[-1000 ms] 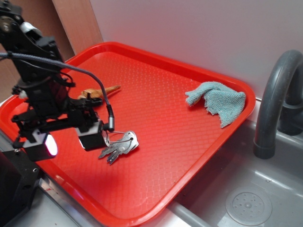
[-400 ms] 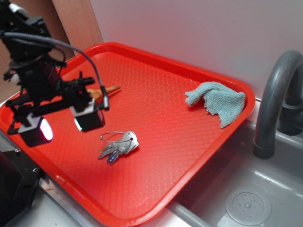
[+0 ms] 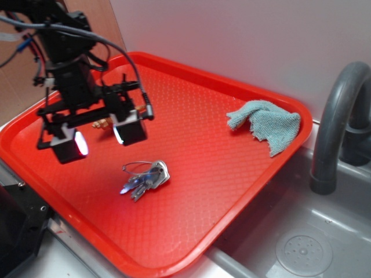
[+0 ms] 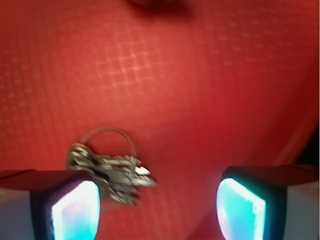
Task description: Grab the silver keys.
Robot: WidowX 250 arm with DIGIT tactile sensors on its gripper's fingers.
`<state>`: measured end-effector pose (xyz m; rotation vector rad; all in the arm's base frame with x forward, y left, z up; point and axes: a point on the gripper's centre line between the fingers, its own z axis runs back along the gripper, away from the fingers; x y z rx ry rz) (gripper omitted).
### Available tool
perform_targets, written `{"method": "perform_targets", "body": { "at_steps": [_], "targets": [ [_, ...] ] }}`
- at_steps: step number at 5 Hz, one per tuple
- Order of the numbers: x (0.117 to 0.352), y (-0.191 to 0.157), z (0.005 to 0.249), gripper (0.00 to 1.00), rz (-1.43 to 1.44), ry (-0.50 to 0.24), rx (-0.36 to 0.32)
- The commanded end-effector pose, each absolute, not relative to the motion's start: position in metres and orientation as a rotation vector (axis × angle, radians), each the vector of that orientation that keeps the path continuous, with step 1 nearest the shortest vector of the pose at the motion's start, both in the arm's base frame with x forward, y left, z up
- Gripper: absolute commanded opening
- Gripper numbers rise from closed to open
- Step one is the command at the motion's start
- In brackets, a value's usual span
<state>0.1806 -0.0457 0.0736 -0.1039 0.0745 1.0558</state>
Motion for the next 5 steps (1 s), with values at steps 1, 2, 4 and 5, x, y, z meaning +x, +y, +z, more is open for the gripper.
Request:
{"method": "perform_targets", "body": {
  "at_steps": [1, 2, 4, 5],
  "targets": [
    [0.203, -0.044, 0.034, 1.0, 1.071, 0.146, -0.103],
    [0.196, -0.048, 0.028, 1.0, 1.047, 0.186, -0.098],
    [0.181, -0.062, 0.047, 1.0, 0.996, 0.201, -0.159],
    [0.181, -0.062, 0.049, 1.0, 0.996, 0.192, -0.162]
  ]
}}
